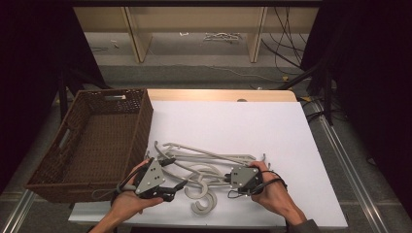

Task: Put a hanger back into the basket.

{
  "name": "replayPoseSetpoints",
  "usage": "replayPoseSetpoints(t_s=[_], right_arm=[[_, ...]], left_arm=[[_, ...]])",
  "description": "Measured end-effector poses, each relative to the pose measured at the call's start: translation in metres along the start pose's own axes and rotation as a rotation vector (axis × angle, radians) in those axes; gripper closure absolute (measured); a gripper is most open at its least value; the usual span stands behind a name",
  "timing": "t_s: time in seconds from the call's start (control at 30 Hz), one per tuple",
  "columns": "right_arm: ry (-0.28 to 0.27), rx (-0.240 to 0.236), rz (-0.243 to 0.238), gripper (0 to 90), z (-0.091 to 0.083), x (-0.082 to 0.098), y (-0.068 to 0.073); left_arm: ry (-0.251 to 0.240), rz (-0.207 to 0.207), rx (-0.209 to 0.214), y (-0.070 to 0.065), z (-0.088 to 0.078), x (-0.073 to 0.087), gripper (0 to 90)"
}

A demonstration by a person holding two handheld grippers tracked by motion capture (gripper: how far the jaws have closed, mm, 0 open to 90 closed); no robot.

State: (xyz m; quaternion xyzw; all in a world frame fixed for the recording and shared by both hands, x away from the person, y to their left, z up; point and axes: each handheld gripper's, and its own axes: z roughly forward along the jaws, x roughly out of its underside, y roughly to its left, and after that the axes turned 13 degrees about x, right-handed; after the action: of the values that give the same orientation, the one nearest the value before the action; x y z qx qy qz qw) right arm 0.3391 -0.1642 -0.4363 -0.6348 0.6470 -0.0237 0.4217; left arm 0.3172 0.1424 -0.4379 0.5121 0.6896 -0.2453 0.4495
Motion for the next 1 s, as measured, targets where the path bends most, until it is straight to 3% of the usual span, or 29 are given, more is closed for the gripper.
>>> replayPoseSetpoints(t_s=[0.07,0.1,0.2,0.23,0.3,0.37,0.47,0.5,0.53,0.57,0.63,0.67,0.73,0.9,0.93,0.97,1.0], right_arm=[[0.023,0.009,0.016,82.3,-0.004,0.000,-0.001],[-0.001,0.000,-0.010,82.4,-0.004,-0.001,-0.002],[0.004,0.015,-0.003,82.4,-0.007,-0.002,-0.002],[-0.007,0.004,-0.016,82.4,-0.007,-0.002,-0.002],[0.003,0.003,0.000,82.4,-0.010,-0.003,-0.003],[-0.011,-0.002,-0.017,82.4,-0.010,-0.003,-0.003],[0.004,0.016,0.002,82.3,-0.015,-0.004,-0.002],[-0.013,0.003,-0.016,82.4,-0.014,-0.005,-0.003],[-0.019,0.002,-0.018,82.4,-0.014,-0.005,-0.004],[-0.020,0.007,-0.026,82.3,-0.014,-0.006,-0.005],[-0.012,0.015,-0.025,82.4,-0.016,-0.006,-0.004],[-0.004,0.011,0.000,82.4,-0.016,-0.006,-0.002],[-0.018,0.008,-0.023,82.3,-0.016,-0.006,-0.003],[-0.017,0.009,-0.016,82.2,-0.016,-0.006,-0.004],[-0.016,0.013,-0.020,82.2,-0.016,-0.006,-0.004],[-0.025,0.005,-0.017,82.2,-0.016,-0.006,-0.004],[-0.027,0.003,-0.023,82.2,-0.016,-0.005,-0.005]], left_arm=[[0.035,-0.016,0.003,0.007,0.009,0.001,26.8],[0.053,-0.013,0.005,0.009,0.012,0.001,27.0],[0.079,-0.023,0.009,0.012,0.016,0.002,27.8],[0.107,0.001,0.020,0.015,0.019,0.002,29.7],[0.123,0.015,0.019,0.015,0.020,0.002,30.5],[0.133,0.028,0.014,0.016,0.022,0.002,30.9],[0.165,0.061,0.021,0.018,0.027,0.000,33.1],[0.184,0.070,0.022,0.019,0.031,0.000,33.1],[0.184,0.070,0.022,0.019,0.031,0.000,33.7],[0.206,0.062,0.048,0.023,0.035,0.000,36.4],[0.215,0.079,0.042,0.025,0.040,0.000,37.7],[0.222,0.082,0.049,0.026,0.042,0.000,39.9],[0.223,0.079,0.055,0.027,0.044,0.000,42.1],[0.229,0.106,0.086,0.026,0.051,-0.004,54.4],[0.230,0.120,0.098,0.025,0.052,-0.005,54.4],[0.250,0.163,0.102,0.023,0.053,-0.008,59.8],[0.250,0.163,0.102,0.023,0.053,-0.008,61.7]])
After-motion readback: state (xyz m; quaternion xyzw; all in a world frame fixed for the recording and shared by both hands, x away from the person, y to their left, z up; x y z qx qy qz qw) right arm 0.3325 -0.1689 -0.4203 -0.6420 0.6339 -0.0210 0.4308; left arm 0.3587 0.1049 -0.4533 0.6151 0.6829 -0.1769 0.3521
